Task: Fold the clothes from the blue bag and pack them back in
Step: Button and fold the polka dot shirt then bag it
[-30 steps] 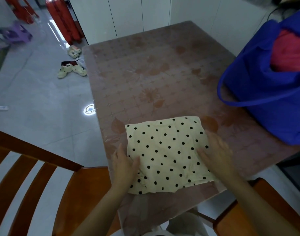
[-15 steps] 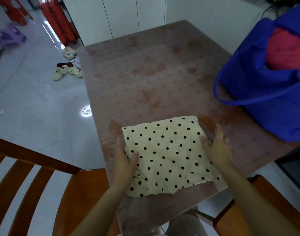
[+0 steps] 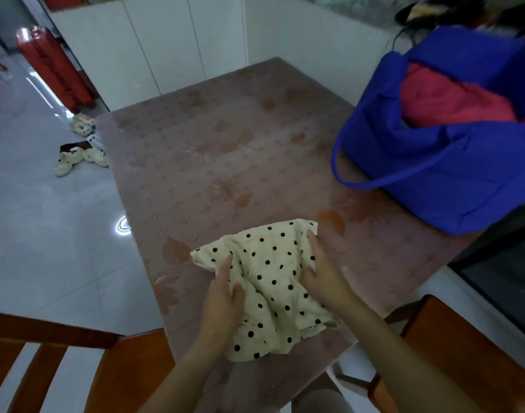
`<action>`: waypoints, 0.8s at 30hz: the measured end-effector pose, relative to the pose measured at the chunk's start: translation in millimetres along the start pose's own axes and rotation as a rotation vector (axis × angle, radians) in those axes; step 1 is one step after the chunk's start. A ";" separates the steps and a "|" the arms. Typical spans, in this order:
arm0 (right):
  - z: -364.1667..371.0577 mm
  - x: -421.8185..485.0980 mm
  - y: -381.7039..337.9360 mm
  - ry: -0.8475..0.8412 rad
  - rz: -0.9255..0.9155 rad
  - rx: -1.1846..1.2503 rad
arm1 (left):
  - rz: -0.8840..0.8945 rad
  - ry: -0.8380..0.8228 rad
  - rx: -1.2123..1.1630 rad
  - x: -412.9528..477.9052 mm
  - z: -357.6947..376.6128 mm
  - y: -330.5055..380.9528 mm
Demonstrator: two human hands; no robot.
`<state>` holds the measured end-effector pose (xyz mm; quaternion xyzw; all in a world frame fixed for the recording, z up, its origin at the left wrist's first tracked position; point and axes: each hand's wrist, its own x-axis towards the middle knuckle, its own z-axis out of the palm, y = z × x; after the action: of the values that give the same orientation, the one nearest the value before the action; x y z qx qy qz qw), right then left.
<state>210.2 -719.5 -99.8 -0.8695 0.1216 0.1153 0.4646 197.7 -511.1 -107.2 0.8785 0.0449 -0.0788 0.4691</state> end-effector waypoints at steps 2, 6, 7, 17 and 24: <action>5.0 -9.9 -17.0 0.011 -0.107 0.089 | 0.063 -0.004 0.002 3.8 5.0 19.2; -11.5 -36.1 -46.9 0.121 -0.258 0.082 | 0.181 -0.005 -0.015 1.2 13.9 60.2; -20.8 -42.5 -52.6 0.142 -0.300 0.027 | 0.230 -0.017 -0.016 -0.5 16.7 69.3; -181.4 -52.8 -115.8 0.394 -0.570 0.018 | 0.601 -0.054 -0.286 11.4 27.6 243.2; -363.0 27.5 -116.4 0.577 -0.618 0.066 | 0.753 -0.144 -0.406 92.4 115.6 408.3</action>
<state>305.0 -963.1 179.1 -0.8463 -0.0161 -0.2814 0.4520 339.9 -833.7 146.4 0.7158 -0.2970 0.0472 0.6303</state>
